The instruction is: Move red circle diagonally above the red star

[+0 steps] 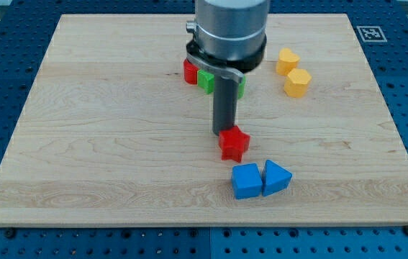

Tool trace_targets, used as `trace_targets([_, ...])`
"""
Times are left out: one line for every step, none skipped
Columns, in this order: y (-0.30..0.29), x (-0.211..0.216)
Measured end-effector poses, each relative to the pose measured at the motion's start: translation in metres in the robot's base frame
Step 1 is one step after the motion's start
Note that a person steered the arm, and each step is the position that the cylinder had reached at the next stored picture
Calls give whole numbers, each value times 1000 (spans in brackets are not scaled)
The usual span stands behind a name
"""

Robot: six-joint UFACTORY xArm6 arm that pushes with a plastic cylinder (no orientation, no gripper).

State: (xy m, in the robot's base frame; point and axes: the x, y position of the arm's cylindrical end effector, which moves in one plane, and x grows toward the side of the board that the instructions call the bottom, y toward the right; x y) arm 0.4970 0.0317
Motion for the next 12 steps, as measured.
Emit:
trace_targets([15, 11])
trace_targets([10, -3])
trace_targets([-1, -14])
trace_targets([-21, -46])
trace_targets([-75, -93])
trace_targets([-109, -147])
trace_targets([-100, -190])
trace_targets([-67, -216])
trace_targets([-28, -209])
trace_targets([-26, -169])
trace_targets([-26, -126])
trace_targets([-26, -93])
